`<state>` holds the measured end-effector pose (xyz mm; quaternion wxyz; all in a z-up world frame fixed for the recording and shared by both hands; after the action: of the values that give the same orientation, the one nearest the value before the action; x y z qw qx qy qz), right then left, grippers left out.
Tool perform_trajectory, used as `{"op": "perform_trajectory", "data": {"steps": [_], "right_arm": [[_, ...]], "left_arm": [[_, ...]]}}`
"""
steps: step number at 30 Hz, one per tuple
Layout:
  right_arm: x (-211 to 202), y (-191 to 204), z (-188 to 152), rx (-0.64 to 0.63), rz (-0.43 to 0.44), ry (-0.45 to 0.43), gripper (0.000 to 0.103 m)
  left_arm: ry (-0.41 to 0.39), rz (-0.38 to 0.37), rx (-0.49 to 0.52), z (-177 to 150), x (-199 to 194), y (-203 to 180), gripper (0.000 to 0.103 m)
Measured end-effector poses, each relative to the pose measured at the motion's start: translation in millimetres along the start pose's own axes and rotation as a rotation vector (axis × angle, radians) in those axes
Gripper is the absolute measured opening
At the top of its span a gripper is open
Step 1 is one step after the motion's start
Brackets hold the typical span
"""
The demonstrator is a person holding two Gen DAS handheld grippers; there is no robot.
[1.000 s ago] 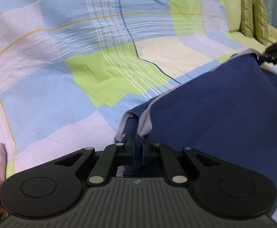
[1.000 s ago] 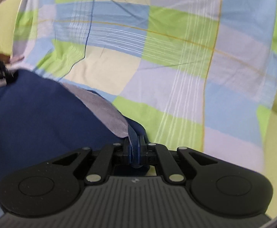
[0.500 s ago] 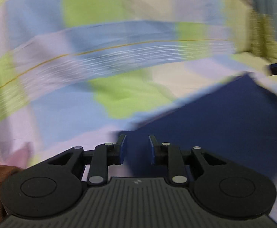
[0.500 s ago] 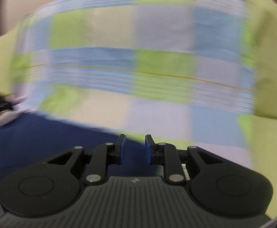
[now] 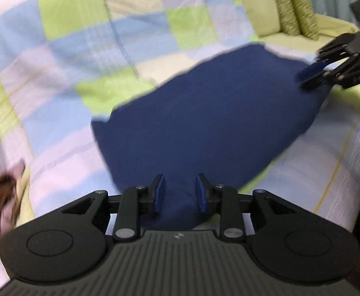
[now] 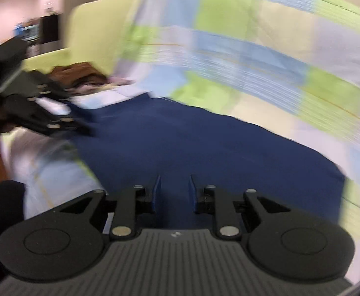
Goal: Fold clothes
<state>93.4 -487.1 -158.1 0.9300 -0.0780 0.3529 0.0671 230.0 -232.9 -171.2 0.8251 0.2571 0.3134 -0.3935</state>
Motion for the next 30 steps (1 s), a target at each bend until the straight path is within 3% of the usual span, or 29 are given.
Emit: {"op": "perform_trajectory", "data": {"steps": [3,7,11,13,15,17,18,20,24,30], "right_arm": [[-14.4,-48.8,-44.7,0.137,-0.073,0.020,0.019],[-36.2,-95.4,-86.8,0.277,-0.187,0.039,0.022],[-55.3,-101.5,-99.3,0.294,-0.270,0.048,0.029],[-67.4,-80.9,-87.8,0.235,-0.293,0.018,0.029],[-67.8,-58.8,-75.5,0.200,-0.262,-0.015,0.031],[-58.9,-7.6,-60.2,0.102,-0.180,-0.047,0.037],[-55.5,4.9,-58.3,0.071,-0.162,-0.050,0.043],[-38.6,37.8,-53.7,-0.036,-0.141,-0.031,0.048],[-10.8,46.4,-54.9,-0.149,-0.243,0.046,0.048],[0.6,33.4,-61.6,-0.345,-0.347,0.121,0.051]], "left_arm": [[-0.009,-0.011,-0.061,-4.0,-3.8,7.4,0.037],[0.006,0.022,-0.049,-10.0,-8.4,14.0,0.041],[0.028,0.103,-0.050,-18.2,-25.4,30.0,0.044],[0.023,0.140,-0.039,-23.3,-39.0,34.4,0.043],[0.004,0.158,0.030,-26.4,-48.2,30.1,0.043],[-0.028,0.153,0.122,-28.8,-56.4,18.4,0.044],[-0.039,0.149,0.164,-29.6,-58.9,12.8,0.047],[-0.052,0.152,0.318,-31.3,-57.5,-7.9,0.053],[-0.086,0.202,0.609,-26.8,-37.2,-45.8,0.059],[-0.114,0.213,0.693,-0.6,7.6,-69.7,0.060]]}}
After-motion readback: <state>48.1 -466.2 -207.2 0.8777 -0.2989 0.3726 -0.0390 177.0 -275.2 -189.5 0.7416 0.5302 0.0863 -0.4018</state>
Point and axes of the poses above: each gripper's, at about its wrist camera, not at the fingertips, and x roughly the way its jaws point, y to its left, z to its top, the point moved 8 cm from there along x, roughly the way its jaws point, and after that the axes turned 6 degrees about y, right-handed, at the moved point
